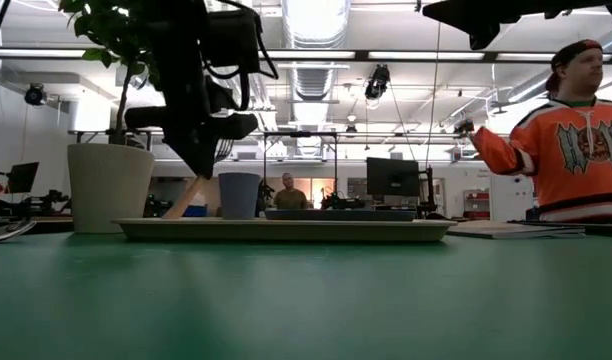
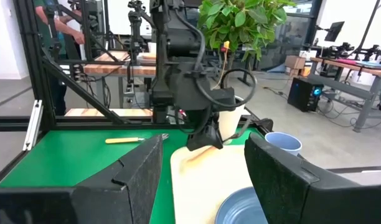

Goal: Pick and place plate/cup/fork/spoon on tray
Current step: Put the orange fork on the white food tray

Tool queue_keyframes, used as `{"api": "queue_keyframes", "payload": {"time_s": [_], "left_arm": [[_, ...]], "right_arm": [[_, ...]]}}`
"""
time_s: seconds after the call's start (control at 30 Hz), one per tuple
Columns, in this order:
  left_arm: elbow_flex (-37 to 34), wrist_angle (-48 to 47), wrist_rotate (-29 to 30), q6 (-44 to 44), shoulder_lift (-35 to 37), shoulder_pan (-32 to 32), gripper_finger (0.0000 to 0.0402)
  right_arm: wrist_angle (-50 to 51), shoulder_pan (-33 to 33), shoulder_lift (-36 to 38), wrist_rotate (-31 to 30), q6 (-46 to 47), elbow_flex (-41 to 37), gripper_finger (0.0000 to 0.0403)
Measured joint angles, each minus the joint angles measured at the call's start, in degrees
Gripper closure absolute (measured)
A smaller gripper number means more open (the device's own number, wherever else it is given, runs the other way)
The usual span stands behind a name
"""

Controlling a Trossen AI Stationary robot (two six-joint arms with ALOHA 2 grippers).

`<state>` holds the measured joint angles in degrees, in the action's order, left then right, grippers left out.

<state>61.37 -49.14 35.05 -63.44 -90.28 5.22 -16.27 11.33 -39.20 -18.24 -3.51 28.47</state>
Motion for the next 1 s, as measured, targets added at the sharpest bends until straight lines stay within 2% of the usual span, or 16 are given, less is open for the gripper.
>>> {"api": "queue_keyframes", "payload": {"time_s": [0.4, 0.8, 1.0], "left_arm": [[-3.5, -0.3, -10.9, 0.8, 0.0, 6.6, 0.0379], [-3.7, -0.4, -11.4, 1.2, 0.0, 9.5, 0.0378], [-3.7, -0.3, -11.0, 0.9, 0.0, 9.8, 0.0351]], "right_arm": [[1.2, 0.0, 0.0, 0.0, 0.1, 0.0, 0.0188], [1.1, 0.0, 0.0, 0.1, 0.1, 0.0, 0.0188], [1.1, 0.0, 0.0, 0.1, 0.0, 0.0, 0.0188]]}}
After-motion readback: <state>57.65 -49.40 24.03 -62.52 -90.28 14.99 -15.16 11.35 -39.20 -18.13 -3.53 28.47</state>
